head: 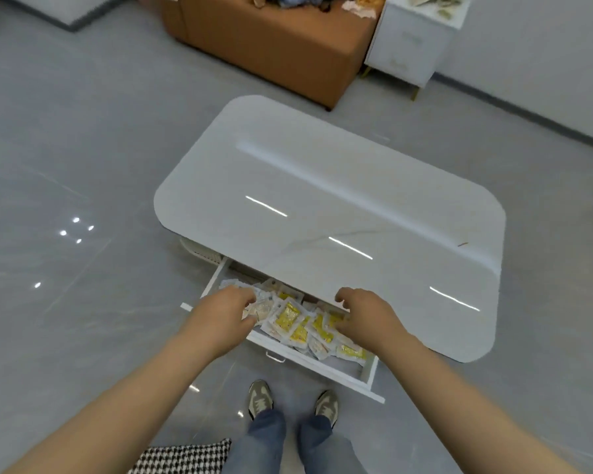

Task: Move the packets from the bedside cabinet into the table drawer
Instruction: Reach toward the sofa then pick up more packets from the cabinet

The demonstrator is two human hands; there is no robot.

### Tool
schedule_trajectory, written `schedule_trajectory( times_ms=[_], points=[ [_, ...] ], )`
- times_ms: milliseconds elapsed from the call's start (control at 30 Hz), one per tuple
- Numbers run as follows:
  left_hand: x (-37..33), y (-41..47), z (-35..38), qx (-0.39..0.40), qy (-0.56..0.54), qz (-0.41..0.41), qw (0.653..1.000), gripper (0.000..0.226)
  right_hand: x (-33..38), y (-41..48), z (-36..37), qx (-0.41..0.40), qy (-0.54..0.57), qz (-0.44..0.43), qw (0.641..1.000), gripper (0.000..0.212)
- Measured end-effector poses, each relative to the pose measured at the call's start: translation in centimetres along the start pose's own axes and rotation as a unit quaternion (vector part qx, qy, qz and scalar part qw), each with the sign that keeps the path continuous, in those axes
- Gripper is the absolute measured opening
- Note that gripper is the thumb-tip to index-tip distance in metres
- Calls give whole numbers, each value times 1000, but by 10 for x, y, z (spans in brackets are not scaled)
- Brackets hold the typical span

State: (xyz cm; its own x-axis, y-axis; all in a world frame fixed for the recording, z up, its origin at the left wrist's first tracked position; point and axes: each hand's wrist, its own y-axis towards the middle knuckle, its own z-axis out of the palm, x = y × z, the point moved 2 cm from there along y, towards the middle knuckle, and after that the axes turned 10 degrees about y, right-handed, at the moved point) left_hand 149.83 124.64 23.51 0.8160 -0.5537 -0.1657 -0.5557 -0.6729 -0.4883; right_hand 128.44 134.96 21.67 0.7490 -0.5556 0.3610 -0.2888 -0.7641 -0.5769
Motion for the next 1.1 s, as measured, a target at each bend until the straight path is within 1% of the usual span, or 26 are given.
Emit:
schedule_trajectory(
  times_ms=[200,367,500,667,800,933,1100],
  points=[
    [-84,-9,-78,-72,53,133,987,40,-36,-102,-90,-151,38,32,987,49],
    [-183,-35,-145,-161,71,248,953,41,-75,-193,-157,-281,60,39,957,49],
    [-268,-77,-175,-217,61,325,919,40,-115,-280,-194,-377,59,42,923,47],
    [-373,-140,-187,-271,72,409,869,40,-170,-395,-223,-453,14,58,890,48],
    [-452,-190,-191,-305,72,459,831,41,-209,-483,-240,-500,-29,76,862,46],
    [-518,-233,-191,-334,61,504,794,42,-242,-553,-248,-556,-25,92,826,42],
    [-591,-266,-195,-354,46,547,757,42,-282,-611,-257,-605,-13,108,789,41]
  ],
)
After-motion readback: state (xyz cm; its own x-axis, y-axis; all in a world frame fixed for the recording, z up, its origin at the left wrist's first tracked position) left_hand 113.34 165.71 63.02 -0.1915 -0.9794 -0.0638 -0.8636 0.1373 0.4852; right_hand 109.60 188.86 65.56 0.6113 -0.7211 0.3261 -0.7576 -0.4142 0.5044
